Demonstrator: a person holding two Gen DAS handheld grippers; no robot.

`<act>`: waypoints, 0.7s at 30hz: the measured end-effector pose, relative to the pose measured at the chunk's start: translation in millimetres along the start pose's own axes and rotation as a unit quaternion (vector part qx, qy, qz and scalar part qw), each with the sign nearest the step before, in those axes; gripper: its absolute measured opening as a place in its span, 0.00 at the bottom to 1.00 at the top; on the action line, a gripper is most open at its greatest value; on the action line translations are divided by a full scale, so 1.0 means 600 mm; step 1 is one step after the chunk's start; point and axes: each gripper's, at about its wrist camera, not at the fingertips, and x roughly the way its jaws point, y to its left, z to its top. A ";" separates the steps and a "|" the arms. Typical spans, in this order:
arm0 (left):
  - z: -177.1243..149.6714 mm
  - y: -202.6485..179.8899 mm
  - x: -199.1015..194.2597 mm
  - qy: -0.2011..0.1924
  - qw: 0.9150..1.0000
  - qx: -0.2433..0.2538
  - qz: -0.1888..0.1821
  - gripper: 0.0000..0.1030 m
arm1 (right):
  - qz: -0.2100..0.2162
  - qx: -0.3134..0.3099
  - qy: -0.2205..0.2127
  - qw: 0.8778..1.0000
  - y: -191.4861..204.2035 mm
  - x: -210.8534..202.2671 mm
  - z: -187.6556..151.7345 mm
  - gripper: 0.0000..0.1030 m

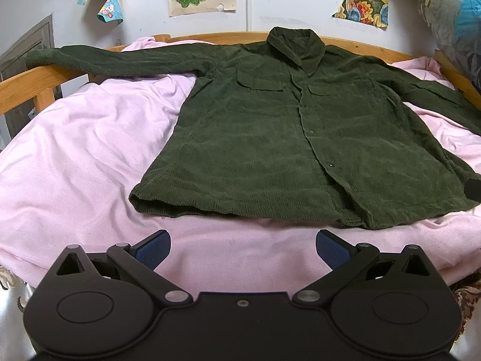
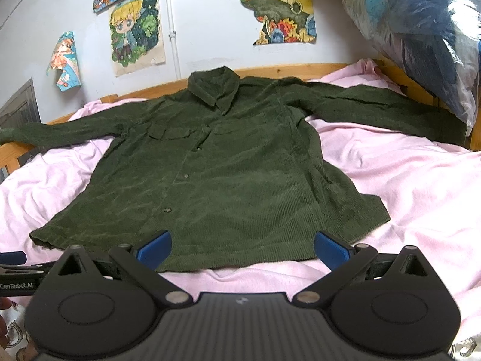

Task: Fold large clothes
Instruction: 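Grasp the shirt's front hem with the right gripper while the left tool approaches the shirt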

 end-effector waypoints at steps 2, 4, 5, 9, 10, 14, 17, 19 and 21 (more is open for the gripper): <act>0.005 0.000 0.004 0.003 1.000 0.000 0.001 1.00 | -0.005 0.010 0.005 1.000 -0.006 0.001 0.007 1.00; 0.017 -0.001 0.010 0.005 1.000 0.003 0.000 0.99 | -0.013 0.024 0.010 1.000 -0.020 0.001 0.020 1.00; 0.027 -0.001 0.013 0.004 1.000 0.005 0.000 0.99 | -0.020 0.031 0.012 0.999 -0.029 0.000 0.030 1.00; 0.095 -0.010 0.026 0.009 0.999 0.029 -0.016 1.00 | -0.080 0.058 -0.005 0.995 -0.078 -0.009 0.080 1.00; 0.115 -0.014 0.030 0.013 0.999 0.041 -0.020 1.00 | -0.090 0.068 -0.012 0.994 -0.096 -0.012 0.095 1.00; 0.230 -0.024 0.054 0.031 0.997 0.071 -0.024 1.00 | -0.092 0.103 -0.025 0.990 -0.179 -0.010 0.156 1.00; 0.307 -0.028 0.077 0.037 0.996 0.076 -0.028 1.00 | -0.120 0.115 -0.047 0.985 -0.237 0.004 0.187 1.00; 0.345 -0.038 0.099 0.033 0.995 0.089 -0.025 1.00 | -0.154 0.130 -0.062 0.977 -0.269 0.032 0.199 1.00; 0.367 -0.054 0.131 0.029 0.994 0.101 -0.022 1.00 | -0.187 0.159 -0.073 0.967 -0.296 0.069 0.200 1.00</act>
